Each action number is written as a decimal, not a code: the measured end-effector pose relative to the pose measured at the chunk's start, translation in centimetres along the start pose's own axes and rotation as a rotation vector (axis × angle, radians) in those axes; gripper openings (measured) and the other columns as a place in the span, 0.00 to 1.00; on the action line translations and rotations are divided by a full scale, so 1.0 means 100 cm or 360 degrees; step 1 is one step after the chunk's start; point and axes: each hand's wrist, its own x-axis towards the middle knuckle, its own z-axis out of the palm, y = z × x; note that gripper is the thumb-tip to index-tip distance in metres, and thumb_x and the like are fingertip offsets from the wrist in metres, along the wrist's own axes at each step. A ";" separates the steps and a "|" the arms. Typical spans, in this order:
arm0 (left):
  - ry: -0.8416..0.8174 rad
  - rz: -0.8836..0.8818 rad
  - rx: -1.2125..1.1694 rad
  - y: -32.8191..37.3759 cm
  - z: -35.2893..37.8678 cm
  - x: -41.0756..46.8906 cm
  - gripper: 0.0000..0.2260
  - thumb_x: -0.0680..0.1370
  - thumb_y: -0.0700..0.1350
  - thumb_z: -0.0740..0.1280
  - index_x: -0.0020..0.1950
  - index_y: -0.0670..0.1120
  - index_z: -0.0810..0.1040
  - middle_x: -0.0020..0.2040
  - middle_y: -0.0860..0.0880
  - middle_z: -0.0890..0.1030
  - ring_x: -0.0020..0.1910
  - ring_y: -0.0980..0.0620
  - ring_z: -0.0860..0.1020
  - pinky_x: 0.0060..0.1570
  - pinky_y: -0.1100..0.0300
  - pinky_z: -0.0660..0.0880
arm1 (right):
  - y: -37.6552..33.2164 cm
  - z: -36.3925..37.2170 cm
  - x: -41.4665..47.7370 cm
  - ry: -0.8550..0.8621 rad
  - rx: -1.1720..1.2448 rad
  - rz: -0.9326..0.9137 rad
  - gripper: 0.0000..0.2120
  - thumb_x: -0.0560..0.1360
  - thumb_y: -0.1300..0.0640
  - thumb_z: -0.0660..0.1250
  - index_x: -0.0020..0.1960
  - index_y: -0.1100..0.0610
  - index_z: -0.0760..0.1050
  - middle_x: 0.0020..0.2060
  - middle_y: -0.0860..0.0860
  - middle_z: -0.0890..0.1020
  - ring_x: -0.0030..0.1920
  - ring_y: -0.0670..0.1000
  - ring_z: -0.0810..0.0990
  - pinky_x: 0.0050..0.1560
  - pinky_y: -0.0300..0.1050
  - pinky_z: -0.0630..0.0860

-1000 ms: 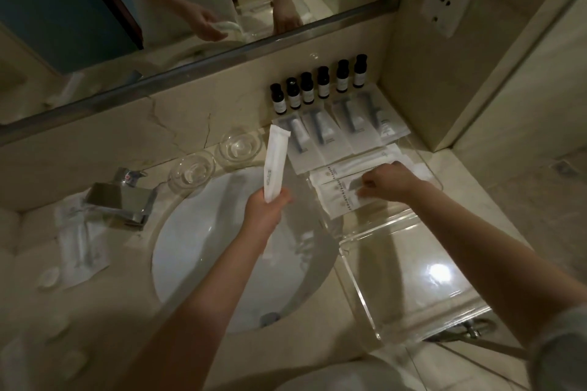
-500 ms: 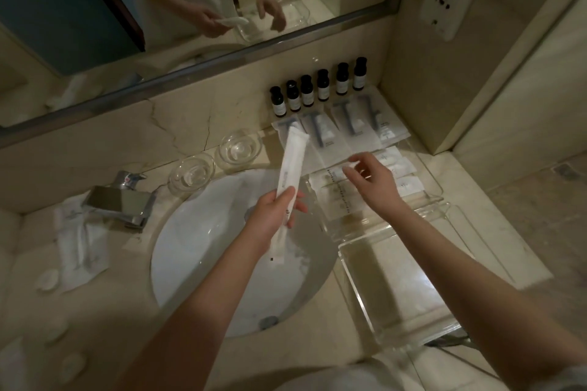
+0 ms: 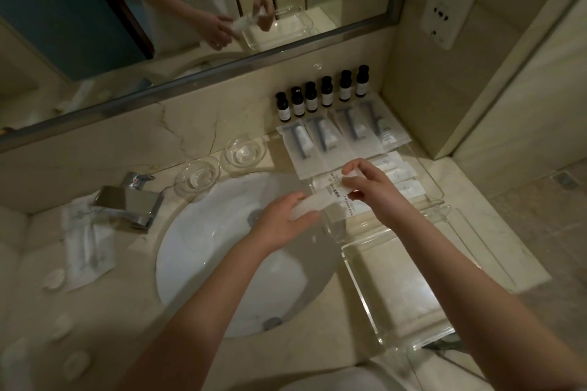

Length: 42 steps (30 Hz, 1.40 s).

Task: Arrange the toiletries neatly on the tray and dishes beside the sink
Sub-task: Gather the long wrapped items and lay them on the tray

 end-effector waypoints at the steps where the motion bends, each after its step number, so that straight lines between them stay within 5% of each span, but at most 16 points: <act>1: -0.0039 -0.0096 -0.0198 0.000 -0.002 -0.001 0.15 0.77 0.54 0.65 0.58 0.48 0.76 0.53 0.50 0.78 0.52 0.51 0.77 0.54 0.57 0.73 | 0.000 -0.003 -0.002 -0.0043 -0.0001 -0.0017 0.09 0.75 0.68 0.62 0.43 0.54 0.72 0.43 0.55 0.76 0.44 0.54 0.76 0.41 0.41 0.73; 3: -0.0094 -0.0200 -0.0267 -0.002 -0.010 0.000 0.13 0.77 0.56 0.63 0.53 0.49 0.78 0.48 0.51 0.78 0.48 0.52 0.76 0.50 0.57 0.71 | 0.000 -0.009 -0.004 -0.0100 -0.0031 -0.0056 0.10 0.75 0.69 0.62 0.45 0.53 0.73 0.46 0.56 0.76 0.47 0.55 0.77 0.46 0.44 0.74; 7: -0.0269 -0.0152 -0.0302 -0.006 -0.019 0.000 0.04 0.79 0.43 0.64 0.49 0.46 0.78 0.38 0.51 0.75 0.36 0.55 0.72 0.36 0.63 0.69 | 0.001 -0.013 -0.005 -0.0079 -0.0109 -0.0102 0.14 0.75 0.69 0.63 0.50 0.50 0.75 0.50 0.55 0.77 0.49 0.55 0.77 0.52 0.50 0.74; 10: -0.0363 -0.0159 -0.0408 0.002 -0.020 -0.002 0.04 0.78 0.44 0.64 0.45 0.47 0.78 0.37 0.53 0.76 0.35 0.58 0.74 0.35 0.70 0.70 | -0.001 -0.009 -0.006 -0.0081 -0.0105 -0.0116 0.15 0.75 0.69 0.64 0.54 0.51 0.75 0.51 0.54 0.76 0.49 0.53 0.78 0.51 0.47 0.77; 14: -0.0489 -0.0219 -0.0646 0.022 -0.014 0.007 0.06 0.80 0.44 0.62 0.49 0.47 0.78 0.40 0.51 0.80 0.38 0.54 0.78 0.44 0.60 0.75 | -0.015 0.007 0.001 -0.0097 -0.0166 -0.0169 0.17 0.73 0.69 0.66 0.58 0.55 0.72 0.48 0.50 0.77 0.46 0.49 0.78 0.49 0.44 0.79; 17: -0.0216 -0.0244 -0.0891 0.035 -0.006 0.014 0.09 0.80 0.40 0.60 0.57 0.42 0.77 0.41 0.49 0.80 0.39 0.53 0.78 0.44 0.59 0.76 | -0.023 0.013 0.007 0.0159 -0.0068 -0.0213 0.13 0.75 0.65 0.66 0.56 0.52 0.72 0.45 0.50 0.77 0.42 0.47 0.78 0.42 0.37 0.76; 22: 0.0339 -0.0179 -0.1395 0.043 -0.003 0.023 0.06 0.79 0.35 0.60 0.51 0.42 0.74 0.44 0.47 0.82 0.43 0.53 0.80 0.47 0.60 0.77 | 0.005 -0.002 -0.008 0.0162 -0.0104 0.0036 0.09 0.77 0.57 0.64 0.57 0.54 0.74 0.48 0.51 0.81 0.46 0.51 0.80 0.51 0.49 0.75; 26: 0.0330 -0.0063 -0.1678 0.055 0.012 0.022 0.06 0.79 0.34 0.58 0.53 0.42 0.72 0.46 0.46 0.82 0.46 0.53 0.81 0.53 0.58 0.78 | 0.033 -0.004 -0.026 -0.0067 -0.0147 0.0118 0.08 0.74 0.57 0.68 0.53 0.56 0.78 0.45 0.51 0.81 0.45 0.51 0.80 0.49 0.46 0.76; 28: 0.0306 -0.0058 -0.1718 0.060 0.027 0.022 0.07 0.79 0.34 0.59 0.52 0.44 0.72 0.47 0.46 0.82 0.47 0.53 0.81 0.54 0.56 0.78 | 0.037 -0.006 -0.031 0.0022 -0.0231 0.0089 0.02 0.74 0.61 0.68 0.47 0.57 0.78 0.39 0.53 0.80 0.39 0.50 0.79 0.42 0.42 0.74; 32: 0.0411 -0.0188 -0.1798 0.056 0.041 0.033 0.10 0.78 0.36 0.63 0.59 0.42 0.72 0.54 0.43 0.80 0.53 0.48 0.80 0.50 0.57 0.78 | 0.037 -0.036 -0.038 0.0149 -0.0474 0.0113 0.09 0.75 0.62 0.66 0.37 0.55 0.74 0.32 0.51 0.74 0.33 0.48 0.71 0.35 0.41 0.66; 38: 0.0491 -0.0369 -0.1482 0.045 0.059 0.046 0.06 0.75 0.36 0.67 0.49 0.45 0.74 0.47 0.45 0.80 0.42 0.50 0.79 0.40 0.62 0.77 | 0.030 -0.099 -0.034 0.0412 -0.0828 0.0179 0.08 0.75 0.57 0.68 0.38 0.58 0.76 0.32 0.52 0.76 0.34 0.50 0.72 0.35 0.43 0.66; 42: 0.0421 -0.0424 -0.0784 0.033 0.078 0.047 0.06 0.74 0.39 0.69 0.48 0.45 0.73 0.46 0.47 0.77 0.45 0.49 0.76 0.42 0.61 0.71 | 0.026 -0.117 -0.010 0.0485 -0.1273 0.0219 0.11 0.73 0.53 0.68 0.40 0.61 0.77 0.38 0.55 0.78 0.42 0.54 0.76 0.41 0.46 0.69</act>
